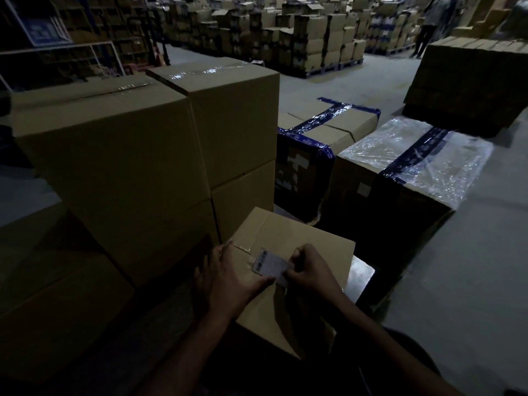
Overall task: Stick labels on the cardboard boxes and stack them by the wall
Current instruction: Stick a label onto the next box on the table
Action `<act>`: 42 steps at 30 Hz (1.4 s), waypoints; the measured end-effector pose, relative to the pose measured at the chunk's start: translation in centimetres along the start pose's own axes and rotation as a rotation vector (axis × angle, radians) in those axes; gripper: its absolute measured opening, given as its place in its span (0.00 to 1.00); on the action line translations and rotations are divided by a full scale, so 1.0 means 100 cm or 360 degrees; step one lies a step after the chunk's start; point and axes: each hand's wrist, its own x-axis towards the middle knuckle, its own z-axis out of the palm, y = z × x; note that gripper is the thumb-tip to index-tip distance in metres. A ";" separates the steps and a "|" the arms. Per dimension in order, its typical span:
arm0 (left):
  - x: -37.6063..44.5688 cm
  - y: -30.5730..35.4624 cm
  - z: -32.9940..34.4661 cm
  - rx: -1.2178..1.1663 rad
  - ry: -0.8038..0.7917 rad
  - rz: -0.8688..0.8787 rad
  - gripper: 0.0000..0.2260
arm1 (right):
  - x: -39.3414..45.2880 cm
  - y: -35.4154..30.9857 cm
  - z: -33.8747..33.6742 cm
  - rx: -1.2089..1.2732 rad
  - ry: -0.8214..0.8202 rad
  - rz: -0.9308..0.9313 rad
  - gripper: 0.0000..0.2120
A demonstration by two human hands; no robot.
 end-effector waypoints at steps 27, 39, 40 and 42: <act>0.005 0.038 0.027 -0.0240 0.0145 0.0492 0.19 | -0.079 0.044 -0.055 0.1004 0.0380 0.0359 0.03; -0.126 0.183 0.129 -0.0858 -0.0588 0.1188 0.21 | -0.129 0.185 -0.107 0.1057 0.0786 0.1054 0.07; -0.128 0.185 0.145 -0.0825 -0.0672 0.1135 0.21 | -0.134 0.197 -0.110 0.1052 0.0779 0.1112 0.07; -0.131 0.187 0.176 -0.0694 -0.0812 0.1068 0.21 | -0.143 0.223 -0.115 0.1014 0.0772 0.1224 0.04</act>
